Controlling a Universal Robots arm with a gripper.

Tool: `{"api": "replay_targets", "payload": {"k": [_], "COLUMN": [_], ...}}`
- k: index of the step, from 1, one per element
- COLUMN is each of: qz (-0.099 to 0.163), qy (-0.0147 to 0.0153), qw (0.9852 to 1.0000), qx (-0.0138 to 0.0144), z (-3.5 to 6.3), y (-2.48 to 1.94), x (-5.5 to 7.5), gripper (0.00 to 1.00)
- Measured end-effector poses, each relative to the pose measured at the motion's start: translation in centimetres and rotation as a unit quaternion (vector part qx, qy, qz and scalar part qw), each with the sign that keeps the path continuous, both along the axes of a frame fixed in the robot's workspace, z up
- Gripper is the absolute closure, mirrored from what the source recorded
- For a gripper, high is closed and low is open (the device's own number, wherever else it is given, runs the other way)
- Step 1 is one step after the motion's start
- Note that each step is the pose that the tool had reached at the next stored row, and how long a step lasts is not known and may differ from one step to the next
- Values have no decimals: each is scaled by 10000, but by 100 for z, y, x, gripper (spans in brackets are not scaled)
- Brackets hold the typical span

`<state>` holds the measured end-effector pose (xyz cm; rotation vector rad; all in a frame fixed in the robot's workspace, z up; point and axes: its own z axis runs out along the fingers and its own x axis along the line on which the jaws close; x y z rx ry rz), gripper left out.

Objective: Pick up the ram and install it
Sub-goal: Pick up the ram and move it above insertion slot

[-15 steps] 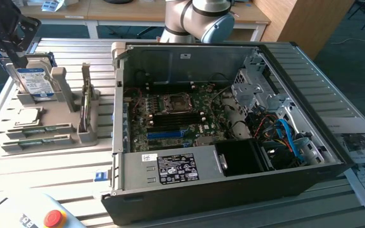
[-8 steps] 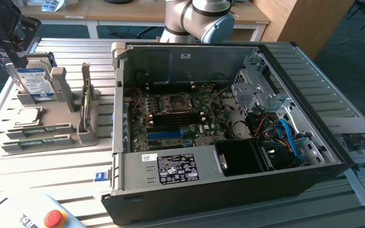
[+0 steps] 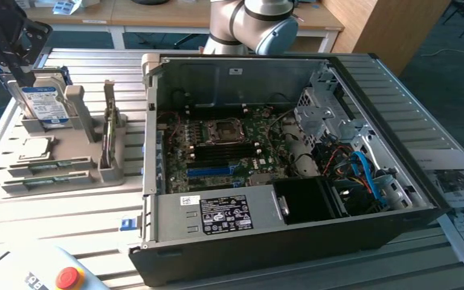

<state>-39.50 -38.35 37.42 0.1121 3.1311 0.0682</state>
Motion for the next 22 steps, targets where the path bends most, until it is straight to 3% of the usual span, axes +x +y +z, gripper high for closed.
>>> {"api": "replay_targets", "payload": {"k": [10,15,19,20,22], "qz": [389,826,1137,1313,1488], "qy": [0,0,0,0,-1], "qw": [9992,9966,9935,9913,9889], "qx": [0,0,0,0,0], "z": [-1,-1,-1,-1,-2], "y": [0,0,0,0,0], "x": [0,0,0,0,0], "gripper": [90,90,90,90,90]}}
